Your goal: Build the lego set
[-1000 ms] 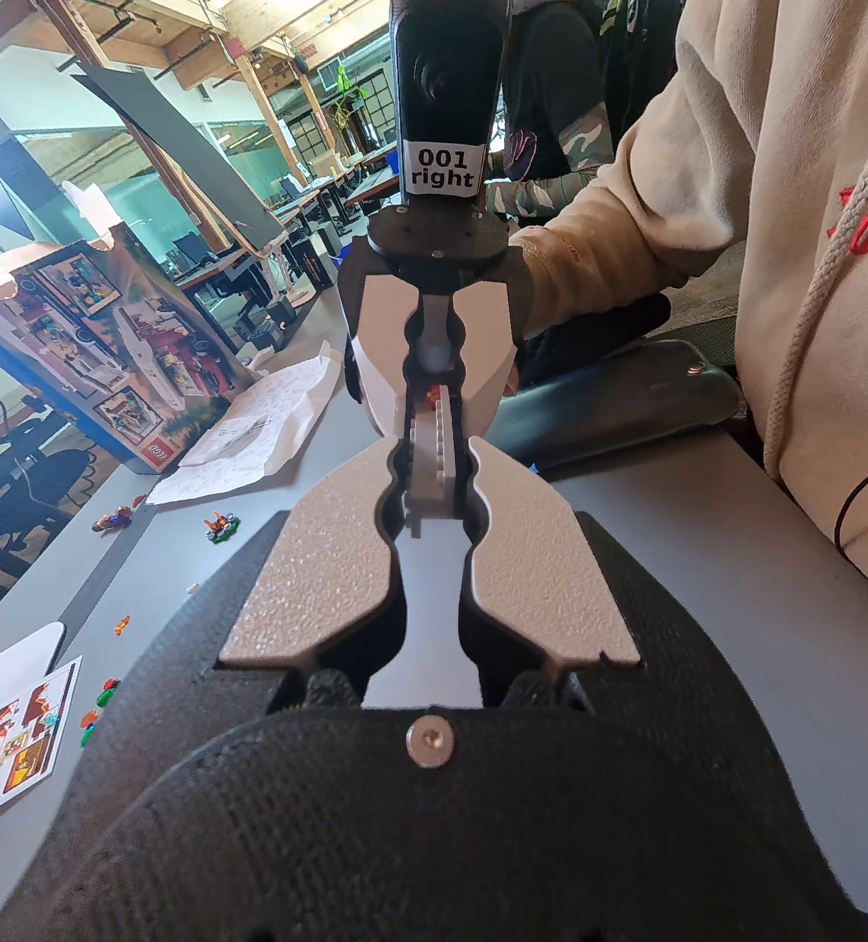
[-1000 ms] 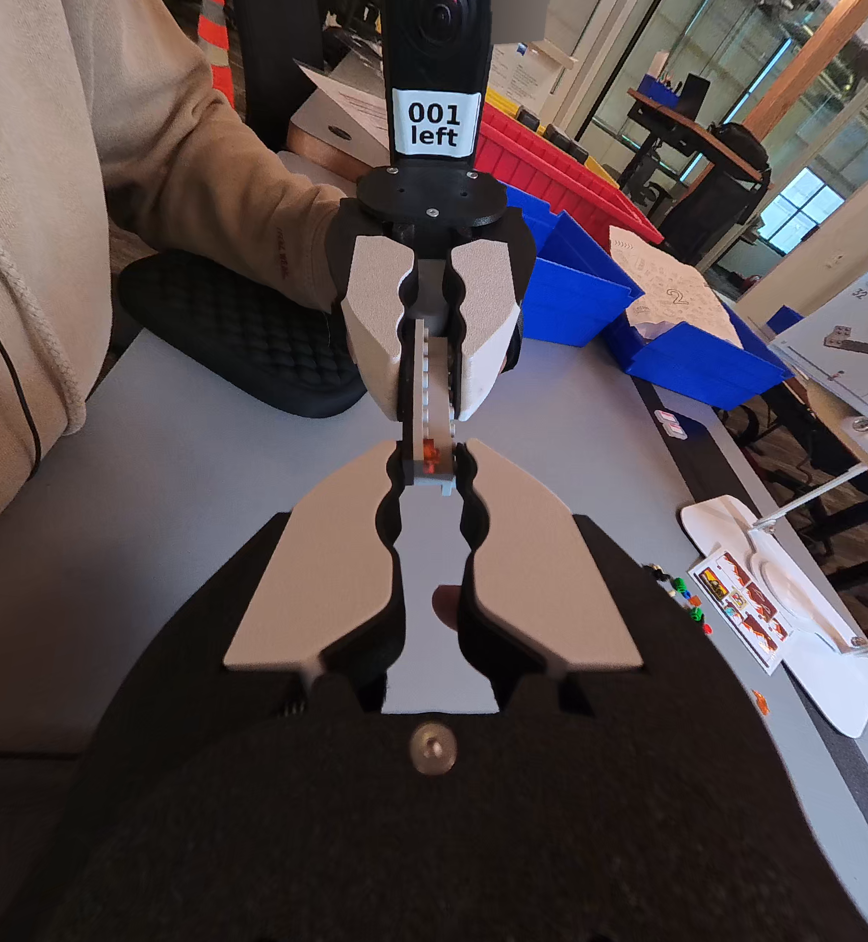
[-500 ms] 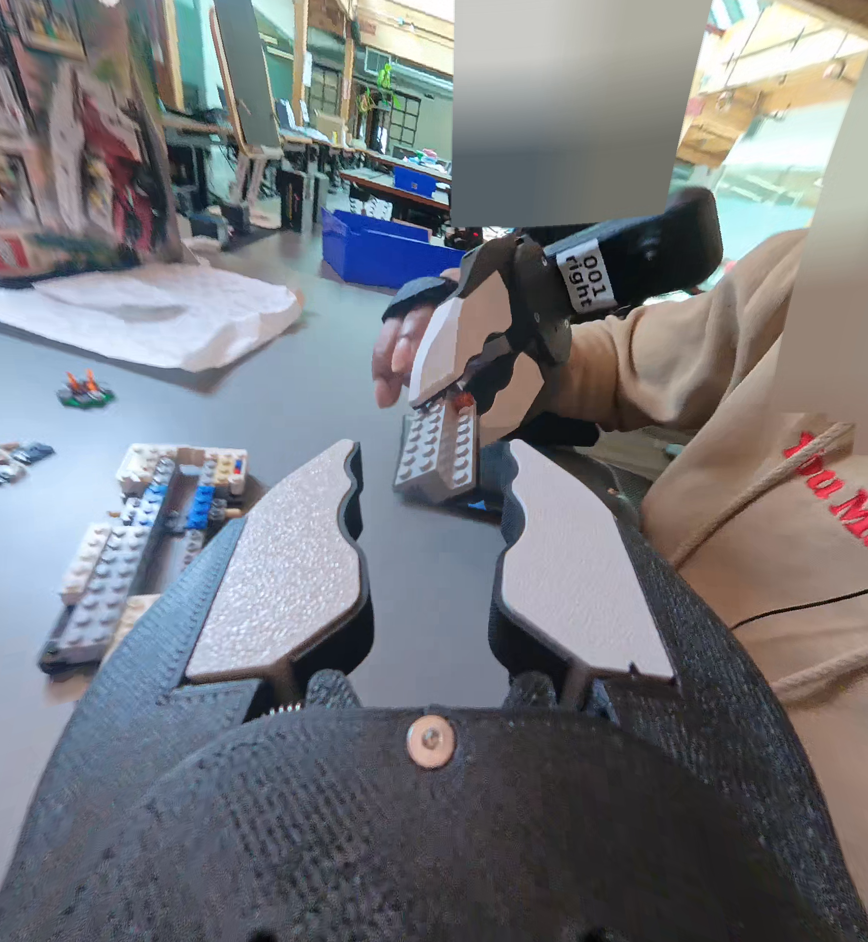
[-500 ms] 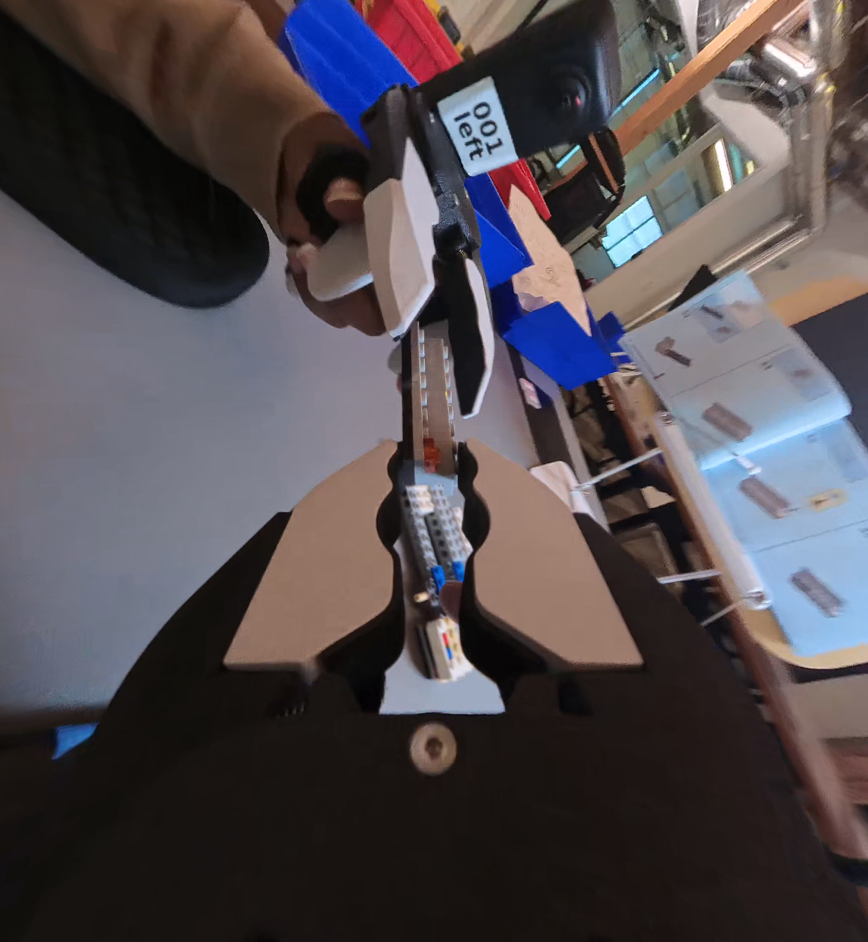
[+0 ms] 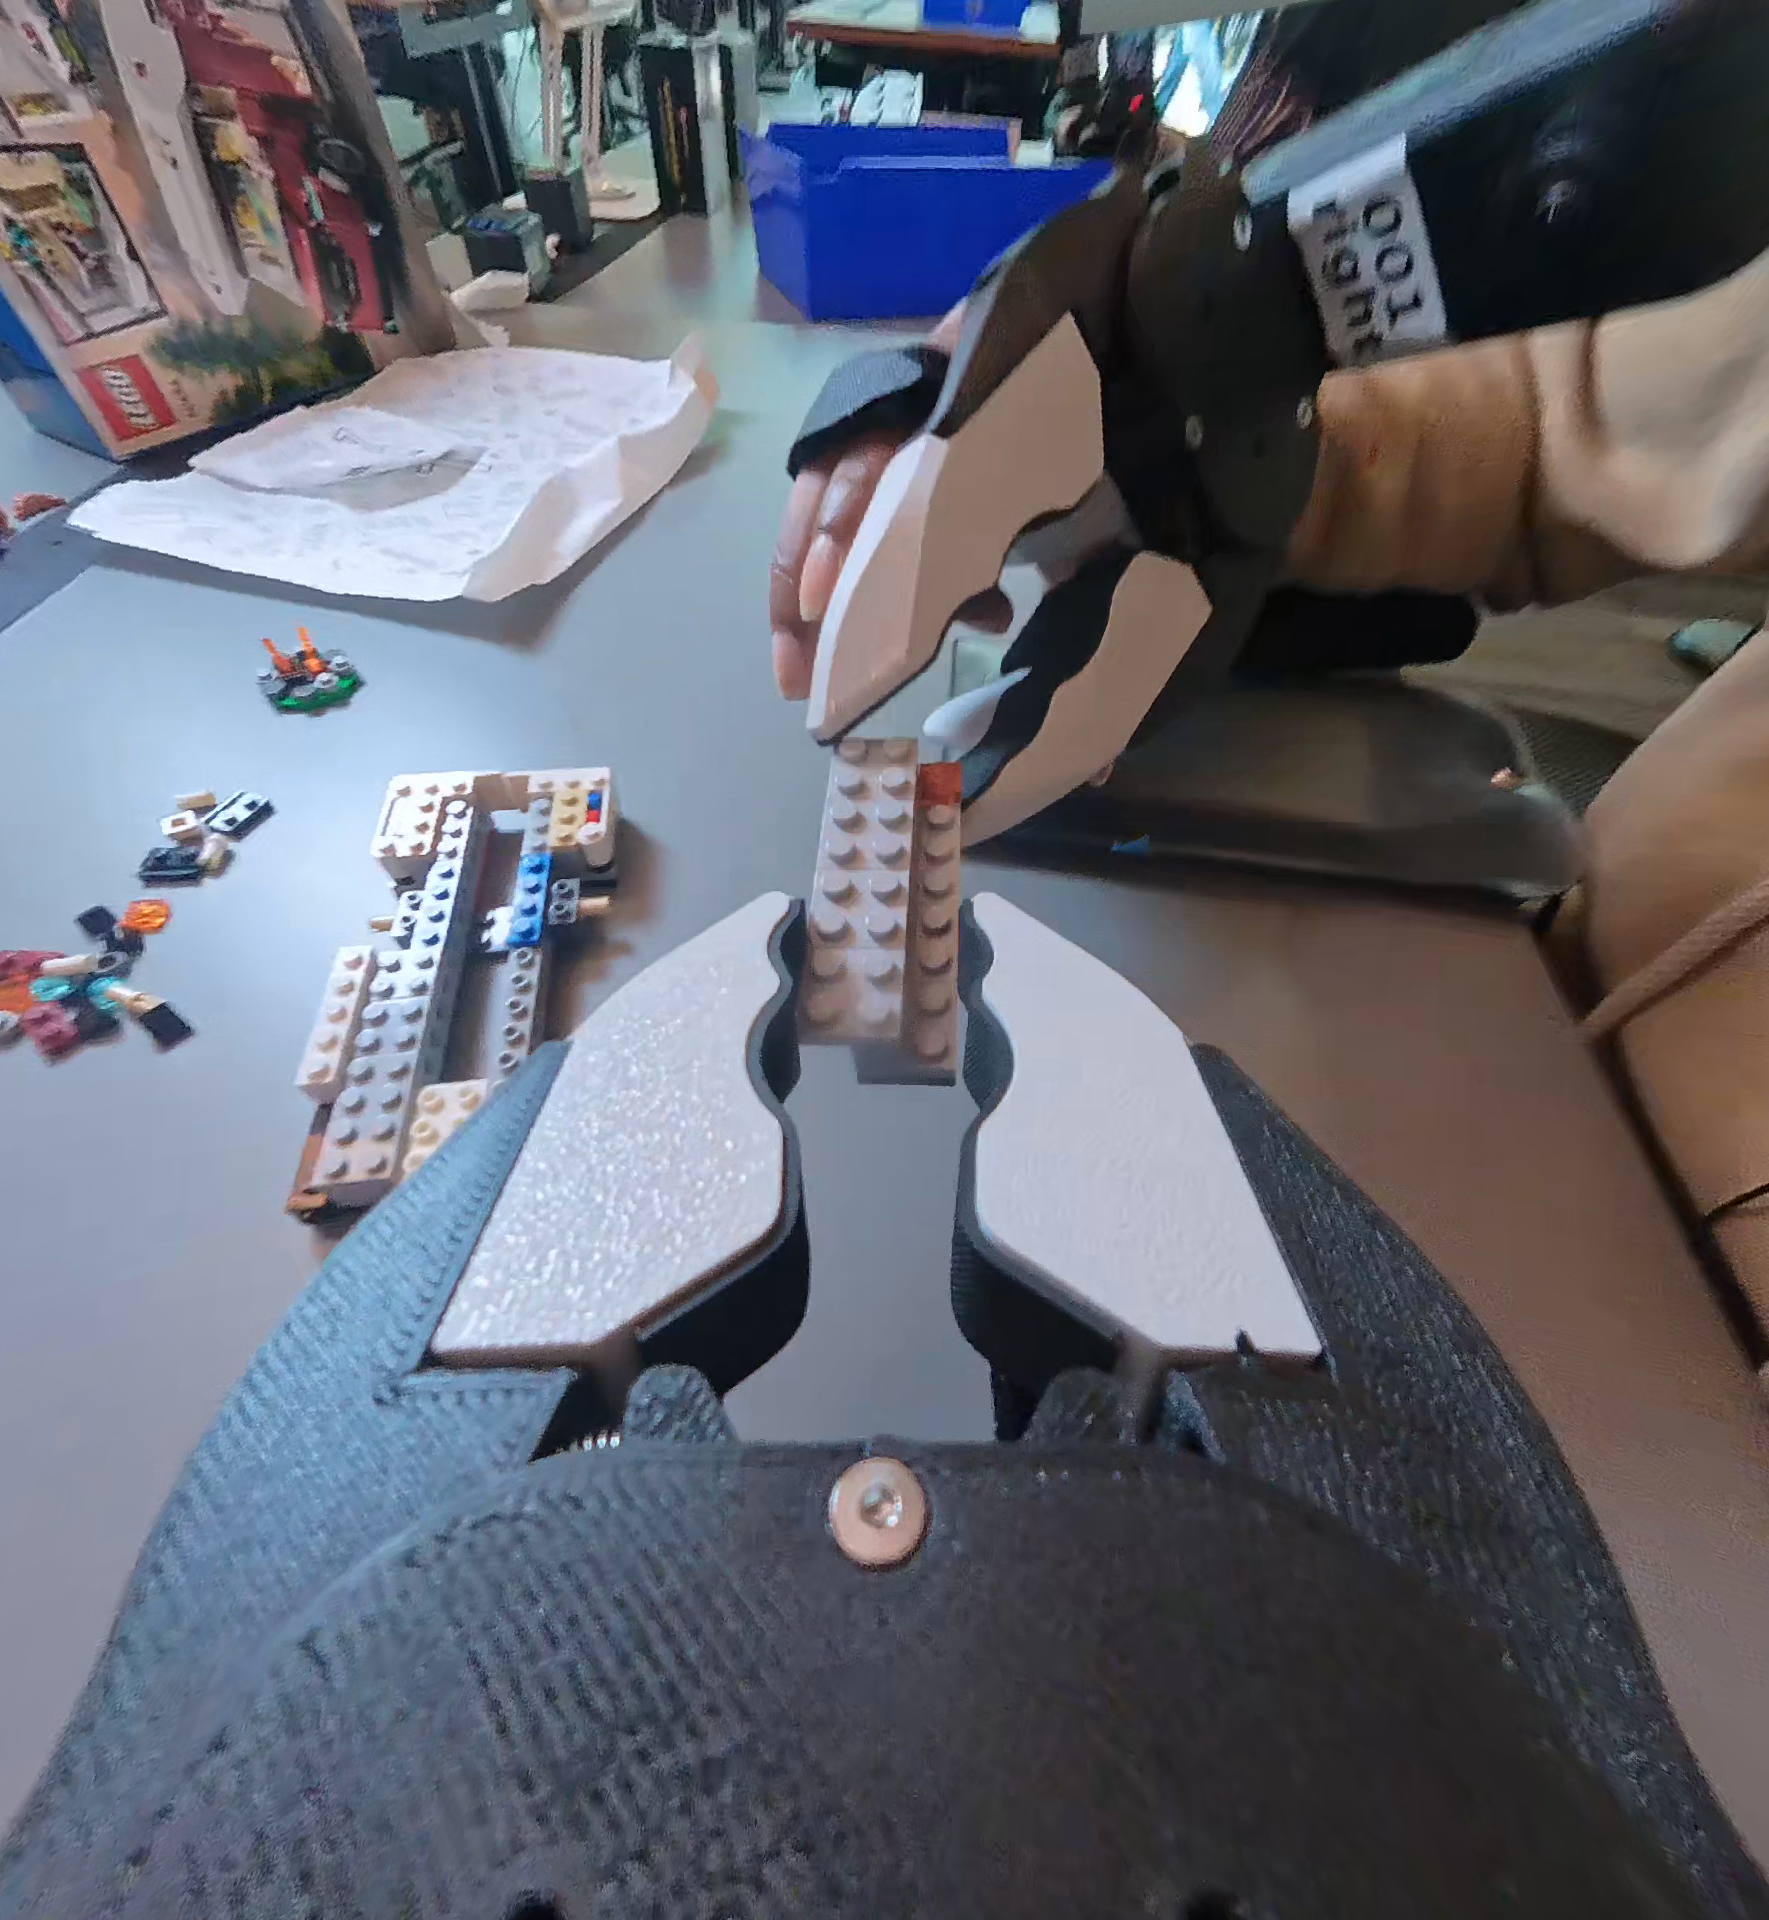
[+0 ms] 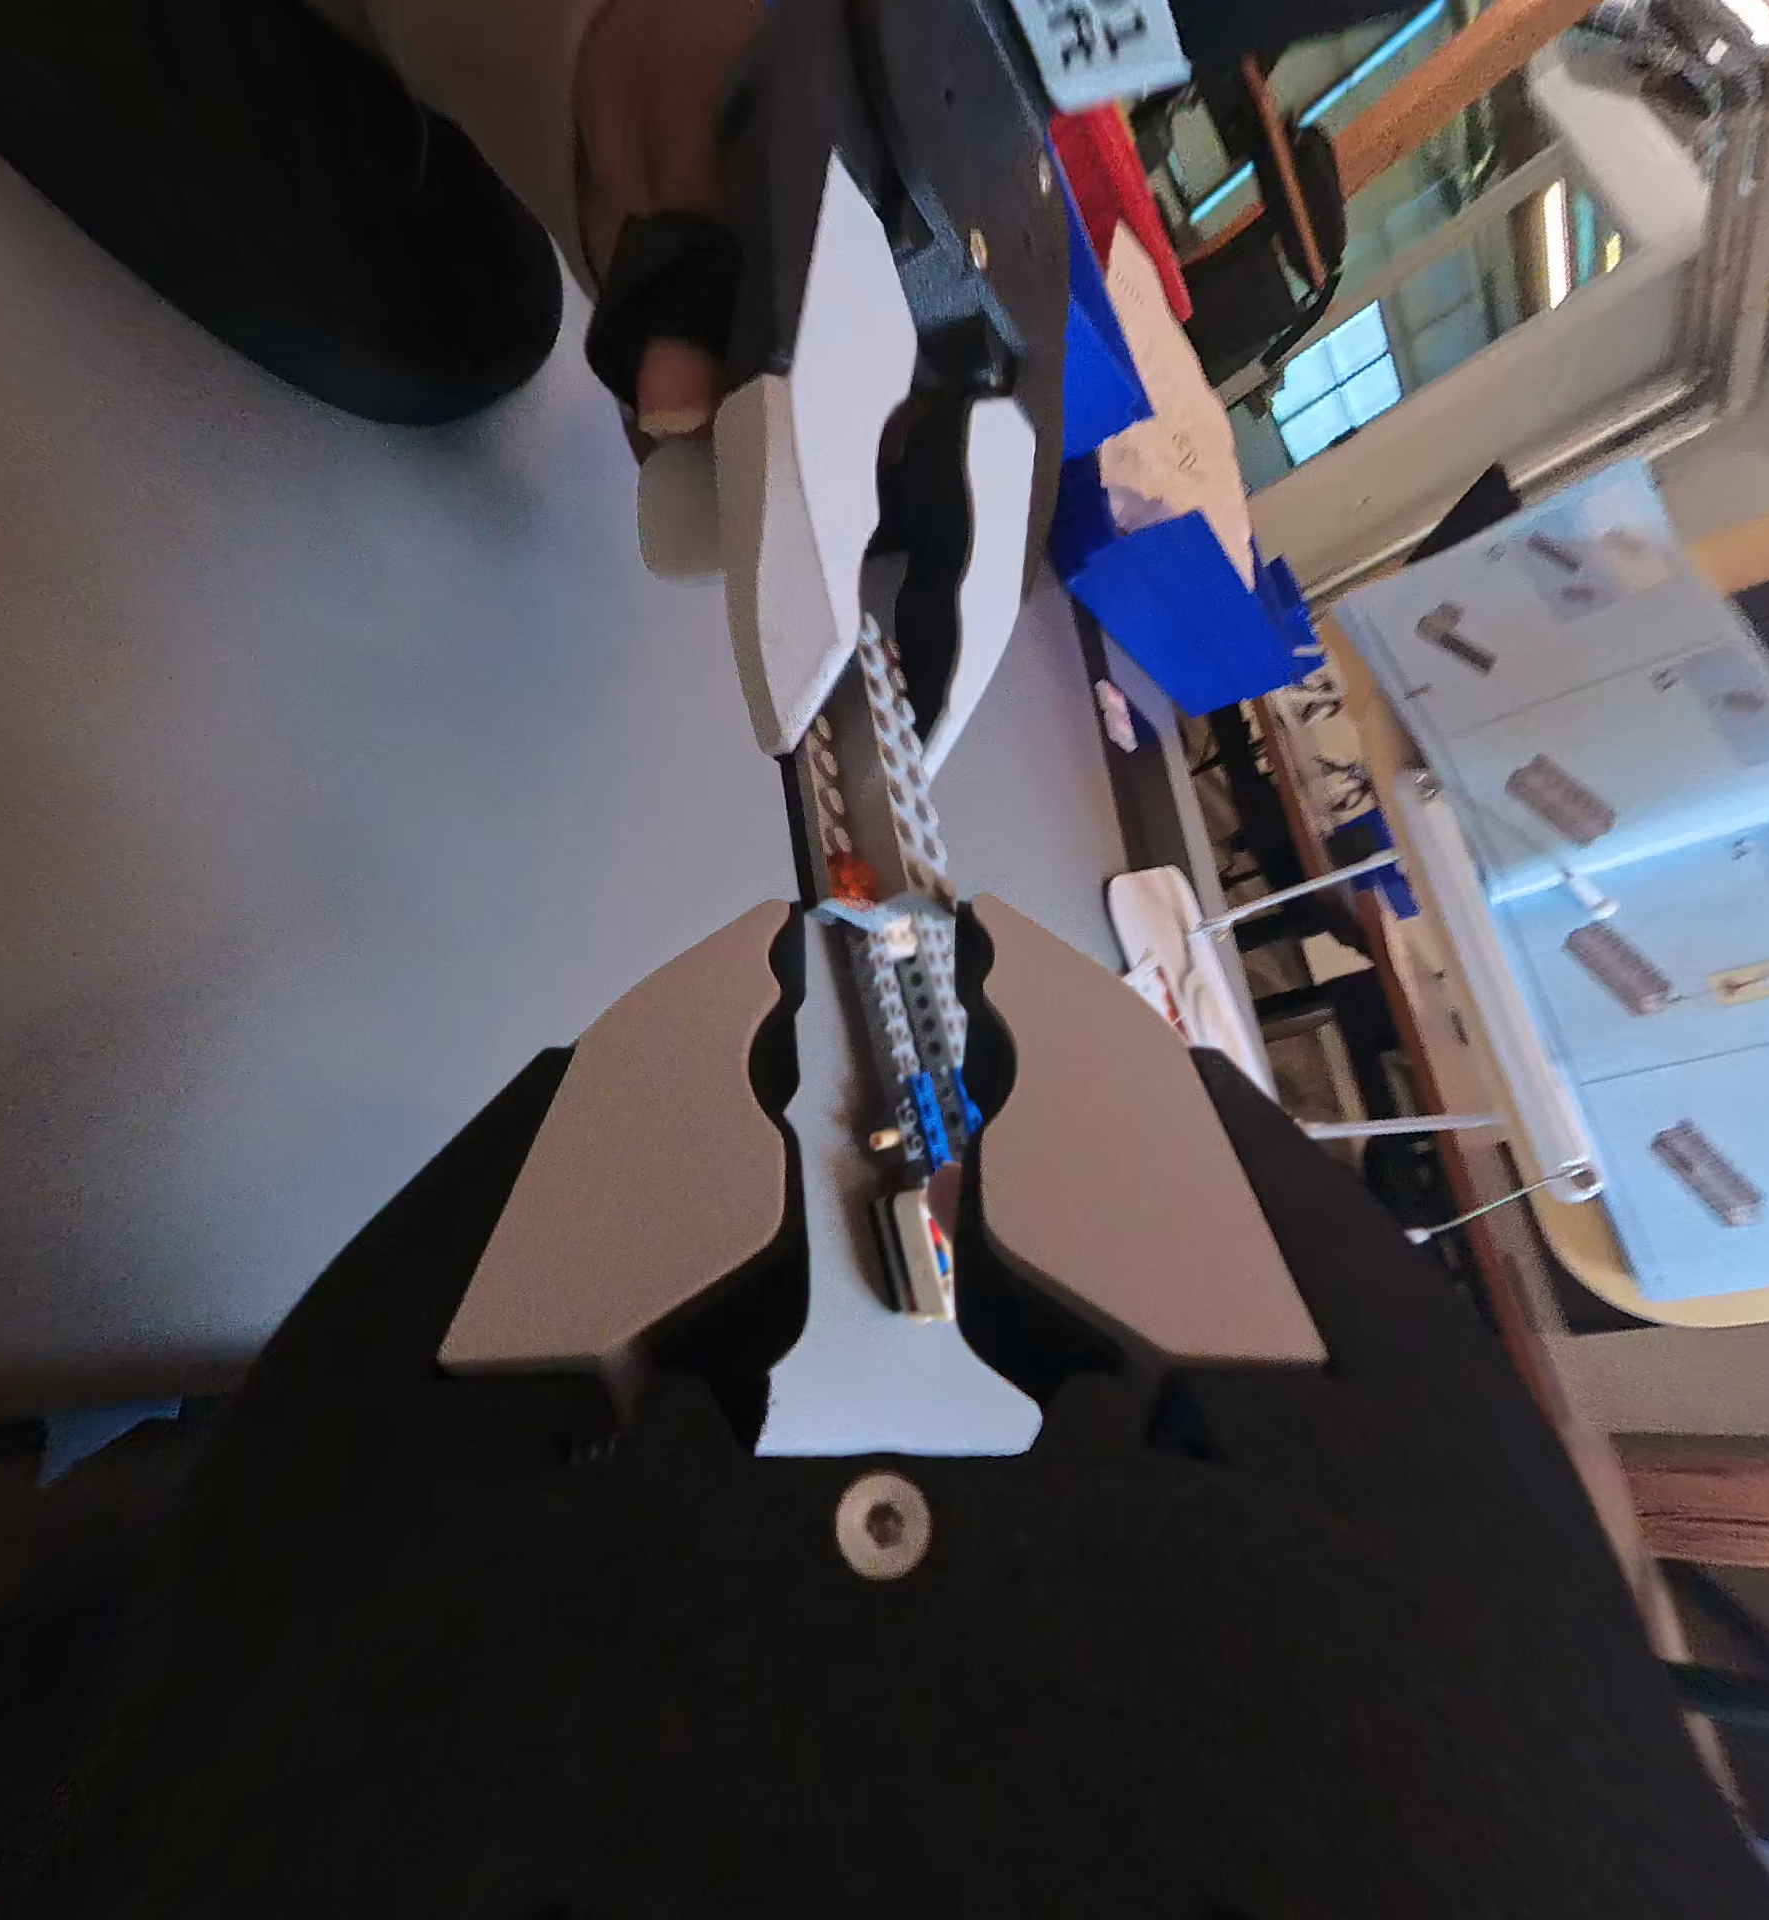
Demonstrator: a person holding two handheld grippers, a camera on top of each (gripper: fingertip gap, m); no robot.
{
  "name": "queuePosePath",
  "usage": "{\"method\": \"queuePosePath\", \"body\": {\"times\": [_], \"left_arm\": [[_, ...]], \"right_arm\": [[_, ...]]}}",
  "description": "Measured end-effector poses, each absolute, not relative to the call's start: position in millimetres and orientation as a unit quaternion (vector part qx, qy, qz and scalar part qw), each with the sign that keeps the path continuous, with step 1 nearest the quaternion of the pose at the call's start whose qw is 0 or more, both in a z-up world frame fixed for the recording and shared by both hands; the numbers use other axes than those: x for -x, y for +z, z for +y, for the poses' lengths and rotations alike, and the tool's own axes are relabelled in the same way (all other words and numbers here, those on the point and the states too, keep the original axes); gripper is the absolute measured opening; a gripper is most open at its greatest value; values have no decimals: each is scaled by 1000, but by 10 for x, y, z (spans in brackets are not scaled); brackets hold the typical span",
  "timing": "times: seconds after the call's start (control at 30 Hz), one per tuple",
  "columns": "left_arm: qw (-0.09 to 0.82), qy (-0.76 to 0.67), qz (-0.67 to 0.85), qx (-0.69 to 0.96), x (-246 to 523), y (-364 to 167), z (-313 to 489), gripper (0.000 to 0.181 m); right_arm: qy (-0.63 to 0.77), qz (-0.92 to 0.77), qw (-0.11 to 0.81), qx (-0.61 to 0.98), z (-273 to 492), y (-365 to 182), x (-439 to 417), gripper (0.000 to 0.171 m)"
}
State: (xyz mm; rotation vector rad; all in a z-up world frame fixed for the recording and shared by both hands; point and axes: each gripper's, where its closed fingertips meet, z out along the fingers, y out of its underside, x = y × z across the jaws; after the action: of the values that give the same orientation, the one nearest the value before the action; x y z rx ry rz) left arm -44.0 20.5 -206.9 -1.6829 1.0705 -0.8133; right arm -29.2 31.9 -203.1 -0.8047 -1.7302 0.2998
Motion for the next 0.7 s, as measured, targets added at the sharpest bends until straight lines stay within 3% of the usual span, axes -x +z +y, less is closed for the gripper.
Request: {"method": "queuePosePath", "body": {"times": [0.03,0.7], "left_arm": [[473,-313,444,694,459,-2120,229,27],[383,-187,486,763,641,-2704,327,27]], "right_arm": [[137,-735,558,359,358,-2066,278,27],[261,-630,509,525,766,-2066,185,25]]}}
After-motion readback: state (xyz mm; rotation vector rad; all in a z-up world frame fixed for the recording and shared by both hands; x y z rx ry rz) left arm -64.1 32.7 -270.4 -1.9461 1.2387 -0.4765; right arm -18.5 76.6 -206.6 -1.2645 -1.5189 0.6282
